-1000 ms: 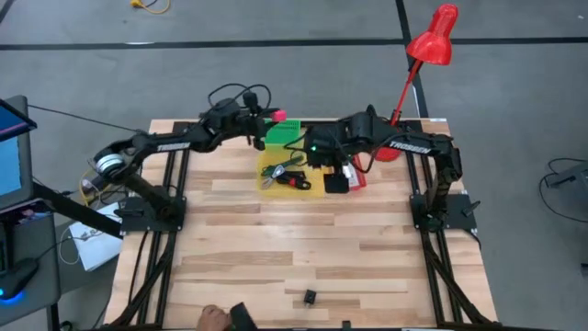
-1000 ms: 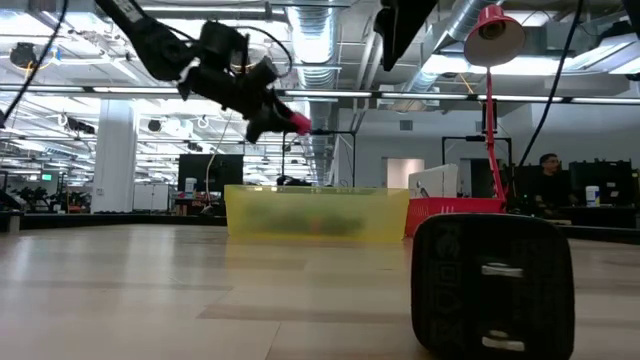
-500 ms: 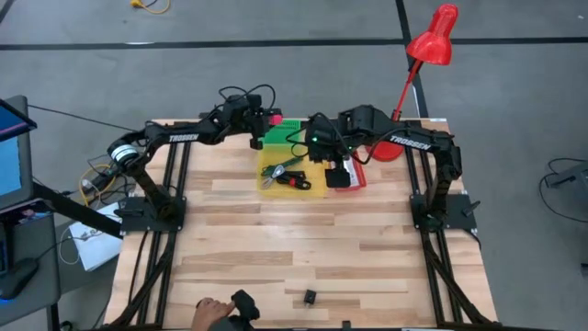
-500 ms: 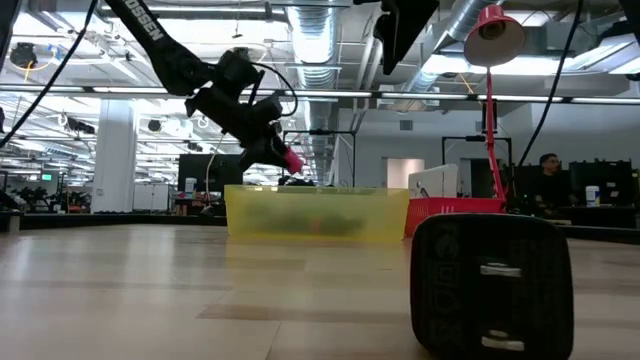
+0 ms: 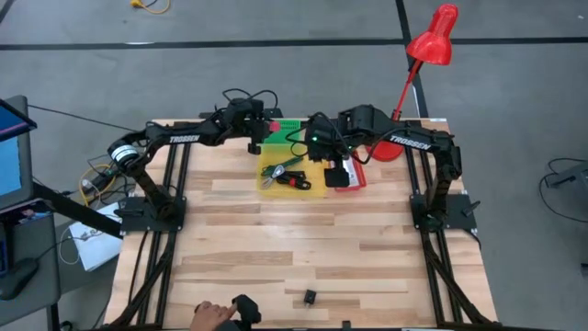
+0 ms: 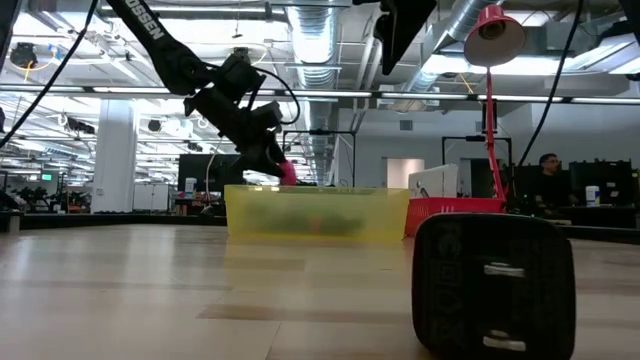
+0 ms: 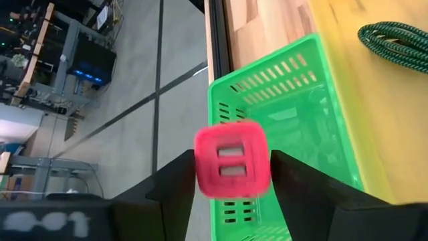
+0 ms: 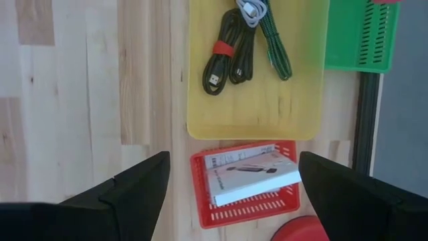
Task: Pick and place items into bin
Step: Put the pink charger adapter into the green bin, then put the black charger adapter into the green bin
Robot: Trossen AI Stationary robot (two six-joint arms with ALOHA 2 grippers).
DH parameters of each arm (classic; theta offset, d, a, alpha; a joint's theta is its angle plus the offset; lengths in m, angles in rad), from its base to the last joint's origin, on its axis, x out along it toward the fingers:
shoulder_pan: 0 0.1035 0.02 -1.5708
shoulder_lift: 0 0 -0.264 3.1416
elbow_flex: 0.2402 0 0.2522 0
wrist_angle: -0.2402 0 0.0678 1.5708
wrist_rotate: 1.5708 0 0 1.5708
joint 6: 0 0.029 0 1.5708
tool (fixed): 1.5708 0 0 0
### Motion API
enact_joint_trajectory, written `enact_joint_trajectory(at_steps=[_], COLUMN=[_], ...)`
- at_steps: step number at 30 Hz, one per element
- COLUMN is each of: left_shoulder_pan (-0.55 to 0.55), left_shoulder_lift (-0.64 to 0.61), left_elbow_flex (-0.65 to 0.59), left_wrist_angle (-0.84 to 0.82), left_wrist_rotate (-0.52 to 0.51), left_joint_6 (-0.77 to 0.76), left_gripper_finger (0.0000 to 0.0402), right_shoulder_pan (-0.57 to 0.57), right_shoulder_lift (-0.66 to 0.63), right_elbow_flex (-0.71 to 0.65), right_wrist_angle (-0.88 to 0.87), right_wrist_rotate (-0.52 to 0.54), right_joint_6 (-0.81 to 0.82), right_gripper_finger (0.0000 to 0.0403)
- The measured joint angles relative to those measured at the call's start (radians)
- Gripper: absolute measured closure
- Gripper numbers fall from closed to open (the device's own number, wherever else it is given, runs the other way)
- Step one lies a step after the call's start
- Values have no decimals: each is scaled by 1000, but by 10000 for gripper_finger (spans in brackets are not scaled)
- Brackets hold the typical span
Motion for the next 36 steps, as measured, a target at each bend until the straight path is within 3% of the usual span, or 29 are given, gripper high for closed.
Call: enact_joint_trajectory(at_steps=[9, 19, 28, 36], left_shoulder_pan=[-15, -77, -142, -229], left_shoulder_lift=[0, -45, -288, -562], left_elbow_flex=[0, -1, -2, -2], left_wrist_angle=[-2, -19, -138, -299], left_wrist_rotate=[-43, -235, -187, -190], left_joint_6=[5, -13, -172, -429], left_gripper_finger=[215, 214, 213, 213], right_shoulder_pan=[0, 0, 62, 203], right_shoulder_lift=[0, 1, 1, 2], right_elbow_flex=[0, -26, -122, -209], right_wrist_angle=[0, -13, 35, 215], right_wrist_rotate=[0, -9, -195, -249], right_joint_6=[10, 105, 166, 273], right_gripper_finger=[77, 77, 77, 77])
